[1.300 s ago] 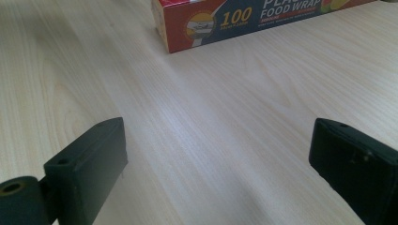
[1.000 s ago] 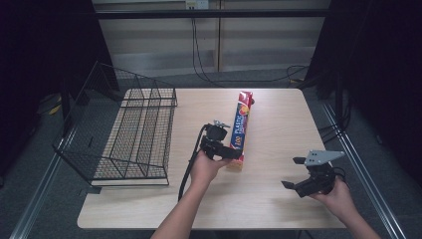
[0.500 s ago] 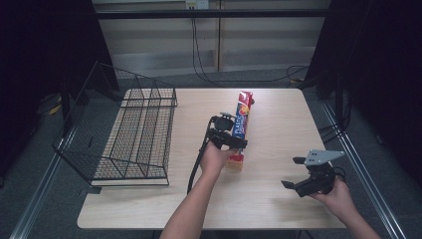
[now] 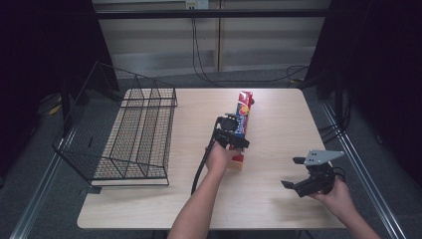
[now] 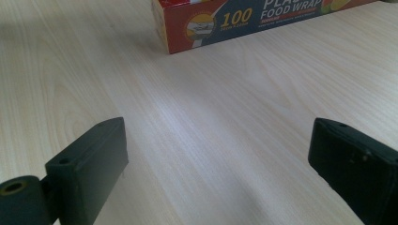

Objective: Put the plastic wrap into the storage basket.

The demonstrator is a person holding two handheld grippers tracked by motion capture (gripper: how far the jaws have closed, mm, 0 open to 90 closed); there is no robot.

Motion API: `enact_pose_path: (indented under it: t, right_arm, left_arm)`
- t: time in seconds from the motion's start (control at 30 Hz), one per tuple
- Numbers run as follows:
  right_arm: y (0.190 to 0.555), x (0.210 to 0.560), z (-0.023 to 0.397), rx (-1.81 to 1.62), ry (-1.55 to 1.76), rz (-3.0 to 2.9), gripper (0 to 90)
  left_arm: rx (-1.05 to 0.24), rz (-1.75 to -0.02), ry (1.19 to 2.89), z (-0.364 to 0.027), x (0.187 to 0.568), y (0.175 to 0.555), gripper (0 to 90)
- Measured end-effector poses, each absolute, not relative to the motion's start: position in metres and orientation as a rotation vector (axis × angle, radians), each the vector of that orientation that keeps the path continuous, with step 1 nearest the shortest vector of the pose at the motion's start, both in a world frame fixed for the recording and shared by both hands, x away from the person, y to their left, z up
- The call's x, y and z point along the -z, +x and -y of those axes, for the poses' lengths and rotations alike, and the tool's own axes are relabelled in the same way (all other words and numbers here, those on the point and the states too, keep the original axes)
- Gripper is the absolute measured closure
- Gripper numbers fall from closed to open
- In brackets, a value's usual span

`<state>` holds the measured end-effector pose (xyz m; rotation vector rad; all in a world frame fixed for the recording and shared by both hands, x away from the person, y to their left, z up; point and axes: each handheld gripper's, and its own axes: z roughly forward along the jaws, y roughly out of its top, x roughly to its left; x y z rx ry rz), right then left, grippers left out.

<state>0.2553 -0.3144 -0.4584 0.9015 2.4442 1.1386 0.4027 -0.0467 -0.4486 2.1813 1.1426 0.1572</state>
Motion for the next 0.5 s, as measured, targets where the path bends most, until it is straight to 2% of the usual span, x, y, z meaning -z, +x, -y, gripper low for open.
enact_pose_path:
  t: [0.13,0.5]
  right_arm:
    - [0.2554,0.4586,0.3144,-1.141,0.902,-2.444,5.1]
    - [0.2553,0.4592,0.3135,-1.144,0.896,-2.449,5.1]
  left_arm:
    - [-0.144,-1.139,2.192,0.0476,0.4503,0.4037,29.7]
    - [-0.090,-1.163,2.228,0.0478,0.4559,0.4069,30.5]
